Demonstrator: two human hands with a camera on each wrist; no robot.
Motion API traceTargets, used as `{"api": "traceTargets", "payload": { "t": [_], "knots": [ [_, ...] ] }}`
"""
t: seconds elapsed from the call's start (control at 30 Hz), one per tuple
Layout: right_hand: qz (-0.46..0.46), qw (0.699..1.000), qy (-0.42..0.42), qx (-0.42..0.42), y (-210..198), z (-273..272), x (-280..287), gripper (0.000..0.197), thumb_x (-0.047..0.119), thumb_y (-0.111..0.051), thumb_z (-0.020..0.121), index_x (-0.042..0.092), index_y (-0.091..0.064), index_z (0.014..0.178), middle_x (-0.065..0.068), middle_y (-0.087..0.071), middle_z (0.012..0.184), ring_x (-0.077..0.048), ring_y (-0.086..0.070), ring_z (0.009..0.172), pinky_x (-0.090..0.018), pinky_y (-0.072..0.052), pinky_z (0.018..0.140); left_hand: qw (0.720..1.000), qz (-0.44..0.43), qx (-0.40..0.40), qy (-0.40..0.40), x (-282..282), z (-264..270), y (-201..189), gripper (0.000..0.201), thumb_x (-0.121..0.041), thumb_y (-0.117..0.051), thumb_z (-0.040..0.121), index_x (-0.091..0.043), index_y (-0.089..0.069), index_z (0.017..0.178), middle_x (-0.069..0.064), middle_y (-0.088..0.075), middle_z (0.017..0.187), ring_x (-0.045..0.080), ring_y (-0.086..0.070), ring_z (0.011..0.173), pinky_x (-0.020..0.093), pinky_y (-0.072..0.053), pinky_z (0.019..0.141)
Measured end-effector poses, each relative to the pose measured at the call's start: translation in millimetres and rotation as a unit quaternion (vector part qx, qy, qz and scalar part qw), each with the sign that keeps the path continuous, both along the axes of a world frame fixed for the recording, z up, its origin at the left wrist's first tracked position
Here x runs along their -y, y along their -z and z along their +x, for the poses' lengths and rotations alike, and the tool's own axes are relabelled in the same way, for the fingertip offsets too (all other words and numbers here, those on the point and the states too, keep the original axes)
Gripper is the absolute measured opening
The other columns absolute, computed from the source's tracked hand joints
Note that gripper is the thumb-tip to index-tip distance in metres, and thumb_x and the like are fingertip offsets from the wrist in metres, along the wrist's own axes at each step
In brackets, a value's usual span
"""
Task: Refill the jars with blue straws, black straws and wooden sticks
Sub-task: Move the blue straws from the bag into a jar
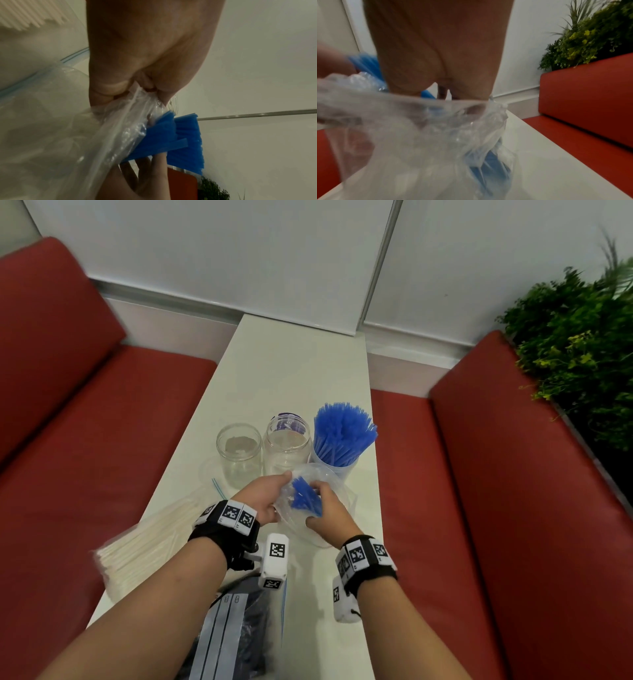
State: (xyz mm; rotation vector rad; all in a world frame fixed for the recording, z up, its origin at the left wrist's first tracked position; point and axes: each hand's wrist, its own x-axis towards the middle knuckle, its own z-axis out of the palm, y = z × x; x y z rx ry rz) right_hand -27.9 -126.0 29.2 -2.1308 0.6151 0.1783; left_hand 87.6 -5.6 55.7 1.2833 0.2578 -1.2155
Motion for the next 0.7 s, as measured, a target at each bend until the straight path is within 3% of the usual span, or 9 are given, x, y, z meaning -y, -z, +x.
{"api": "traceTargets", "payload": {
  "t": [0.1,0.13,0.27,0.33,0.43,0.5,0.6,0.7],
  "knots": [
    [-0.050,0.999,0.013,0.011,5.4,-0.9,-6.3,0.056,0.003,-0.065,0.084,0.013,-0.049,0.136,-0.009,-0.056,0.133,-0.027,-0.056,0.120,-0.041,-0.046,0.104,1.000,0.008,0.008,0.009,-2.1,-5.5,-4.4,0.043,-0.034,-0.048,0.108,-0.003,-0.059,0.136,0.021,-0.068,0.129,0.035,-0.066,0.112,0.047,-0.055,0.086],
    [-0.057,0.998,0.010,0.016,5.0,-1.2,-7.0,0.050,0.003,-0.065,0.085,0.012,-0.053,0.133,-0.011,-0.057,0.130,-0.028,-0.056,0.117,-0.039,-0.045,0.103,1.000,0.010,0.013,0.012,-3.0,-6.0,-5.6,0.043,-0.034,-0.048,0.108,-0.003,-0.059,0.135,0.021,-0.068,0.128,0.036,-0.066,0.111,0.046,-0.055,0.085],
    [-0.061,0.997,0.019,0.053,-1.7,-2.0,-3.4,0.032,0.007,-0.069,0.090,0.009,-0.060,0.120,-0.013,-0.061,0.119,-0.028,-0.059,0.108,-0.027,-0.041,0.088,0.999,0.014,0.039,0.013,-5.5,-3.8,-12.3,0.042,-0.034,-0.048,0.108,-0.004,-0.059,0.135,0.020,-0.069,0.128,0.037,-0.066,0.114,0.050,-0.053,0.094],
    [-0.048,0.997,0.028,0.062,-6.7,-2.8,-2.8,0.029,0.008,-0.070,0.090,0.007,-0.064,0.118,-0.012,-0.066,0.116,-0.028,-0.062,0.106,-0.031,-0.046,0.091,0.999,0.008,0.039,0.008,-7.1,-3.0,-15.9,0.041,-0.033,-0.050,0.107,-0.003,-0.060,0.134,0.021,-0.069,0.127,0.037,-0.066,0.114,0.051,-0.054,0.094],
    [-0.012,0.996,0.043,0.077,-11.2,-5.9,-3.8,0.027,0.008,-0.071,0.091,0.007,-0.067,0.117,-0.012,-0.071,0.113,-0.027,-0.065,0.104,-0.037,-0.050,0.096,0.999,0.002,0.037,0.003,-8.9,-3.0,-19.1,0.041,-0.032,-0.050,0.107,-0.002,-0.059,0.135,0.021,-0.069,0.128,0.039,-0.065,0.120,0.056,-0.050,0.104],
    [0.013,0.994,0.053,0.092,-11.7,-10.0,-5.1,0.024,0.010,-0.072,0.090,0.010,-0.068,0.114,-0.006,-0.072,0.109,-0.018,-0.065,0.097,-0.028,-0.049,0.090,0.999,0.004,0.038,0.002,-9.7,-3.7,-20.1,0.042,-0.032,-0.049,0.108,-0.002,-0.058,0.135,0.021,-0.068,0.128,0.039,-0.065,0.120,0.055,-0.051,0.103],
    [0.040,0.989,0.071,0.120,-14.6,-15.2,-6.0,0.015,0.014,-0.068,0.094,0.021,-0.068,0.107,0.007,-0.070,0.100,0.004,-0.061,0.086,-0.017,-0.044,0.081,1.000,0.002,0.030,-0.006,-12.5,-5.6,-21.2,0.042,-0.032,-0.046,0.109,-0.002,-0.058,0.135,0.022,-0.068,0.128,0.036,-0.067,0.109,0.052,-0.053,0.093],
    [0.049,0.987,0.088,0.127,-23.4,-14.6,-2.7,0.009,0.018,-0.060,0.100,0.023,-0.063,0.106,0.006,-0.069,0.100,-0.004,-0.062,0.089,-0.023,-0.044,0.082,1.000,0.000,0.018,-0.016,-14.1,-6.7,-20.6,0.041,-0.031,-0.046,0.109,-0.001,-0.059,0.133,0.023,-0.069,0.125,0.036,-0.068,0.107,0.052,-0.053,0.096]
  ]
}}
